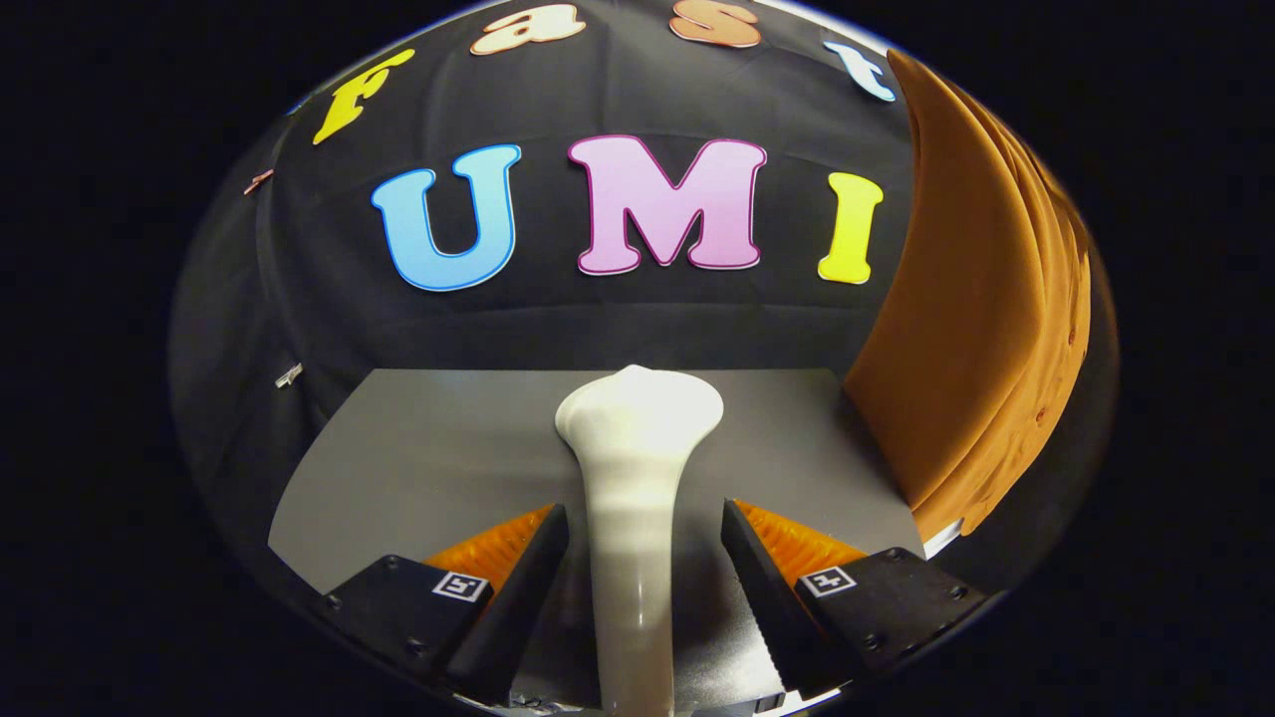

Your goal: Iron the clothes twice with a garment steamer, once on the left side and once on the right side.

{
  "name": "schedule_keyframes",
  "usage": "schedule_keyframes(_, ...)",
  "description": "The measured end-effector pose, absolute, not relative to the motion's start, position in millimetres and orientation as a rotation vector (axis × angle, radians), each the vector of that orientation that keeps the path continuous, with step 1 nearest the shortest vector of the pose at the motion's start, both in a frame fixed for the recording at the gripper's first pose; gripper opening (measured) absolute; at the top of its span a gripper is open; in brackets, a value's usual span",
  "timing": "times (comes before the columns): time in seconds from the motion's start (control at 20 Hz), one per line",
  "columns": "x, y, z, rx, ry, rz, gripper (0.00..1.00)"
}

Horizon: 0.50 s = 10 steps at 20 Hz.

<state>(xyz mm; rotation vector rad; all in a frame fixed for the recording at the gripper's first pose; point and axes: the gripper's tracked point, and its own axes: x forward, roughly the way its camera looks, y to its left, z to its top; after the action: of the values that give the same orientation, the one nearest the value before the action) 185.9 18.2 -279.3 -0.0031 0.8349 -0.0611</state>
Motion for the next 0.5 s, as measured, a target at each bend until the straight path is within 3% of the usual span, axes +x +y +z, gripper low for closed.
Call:
schedule_keyframes(0.3,189,23,-290,0.000,0.895,-0.048,0.97)
schedule_keyframes(0.5,189,23,-301,-0.021,0.926,-0.039,0.59)
